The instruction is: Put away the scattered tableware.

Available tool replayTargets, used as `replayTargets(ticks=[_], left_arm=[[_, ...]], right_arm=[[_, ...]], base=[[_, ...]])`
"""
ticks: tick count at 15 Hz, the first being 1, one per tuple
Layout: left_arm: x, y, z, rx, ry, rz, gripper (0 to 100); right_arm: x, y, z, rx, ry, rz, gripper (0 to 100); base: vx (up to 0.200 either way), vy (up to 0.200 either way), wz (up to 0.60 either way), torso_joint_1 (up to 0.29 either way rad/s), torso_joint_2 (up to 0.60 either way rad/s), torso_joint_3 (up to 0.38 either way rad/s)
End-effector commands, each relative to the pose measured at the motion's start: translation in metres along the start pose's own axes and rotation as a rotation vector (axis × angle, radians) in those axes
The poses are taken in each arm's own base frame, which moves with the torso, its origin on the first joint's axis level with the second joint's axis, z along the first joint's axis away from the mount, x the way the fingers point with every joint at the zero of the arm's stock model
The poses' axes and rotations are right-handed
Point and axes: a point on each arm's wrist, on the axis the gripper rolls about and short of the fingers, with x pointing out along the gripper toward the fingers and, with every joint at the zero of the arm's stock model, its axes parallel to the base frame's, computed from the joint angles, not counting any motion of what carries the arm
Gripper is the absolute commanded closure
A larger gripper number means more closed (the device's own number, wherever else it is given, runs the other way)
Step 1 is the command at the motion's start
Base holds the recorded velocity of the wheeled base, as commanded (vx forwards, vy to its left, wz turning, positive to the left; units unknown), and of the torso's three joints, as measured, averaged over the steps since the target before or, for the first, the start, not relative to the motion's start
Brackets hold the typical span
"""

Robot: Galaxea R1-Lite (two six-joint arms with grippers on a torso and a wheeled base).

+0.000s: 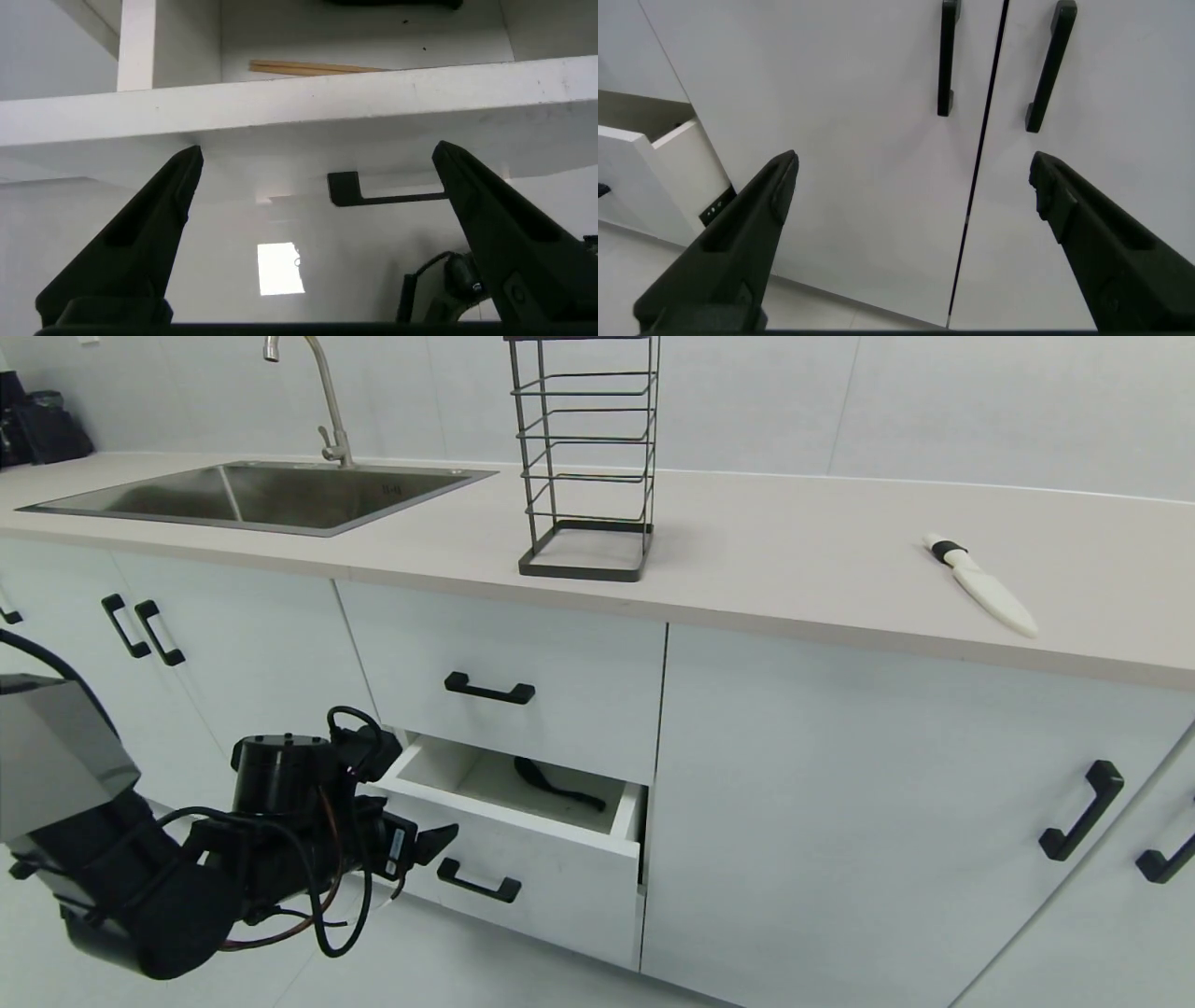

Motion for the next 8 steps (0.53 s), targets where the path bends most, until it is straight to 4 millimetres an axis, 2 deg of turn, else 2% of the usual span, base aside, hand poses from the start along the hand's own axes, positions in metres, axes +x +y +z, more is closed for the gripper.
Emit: replayTargets(ticks=[1,3,8], left_arm=[[0.014,0.003,0.005,0.004,-0.022,-0.001,0],[0.025,0.005,0.011,0.002,-0.039,0.001,0],[0.039,0.017,0.016,-0.004,-0.092,0.008,0]], right_arm=[[0.000,0.000,0.000,0.000,0.000,0.000,0],[0.000,0.000,0.000,0.000,0.000,0.000,0],[0.000,0.000,0.000,0.000,0.002,0.000,0]], base=[[0.000,0.000,0.00,0.000,0.00,0.000],[0.000,0.000,0.00,0.000,0.00,0.000],[0.000,0.000,0.00,0.000,0.00,0.000]])
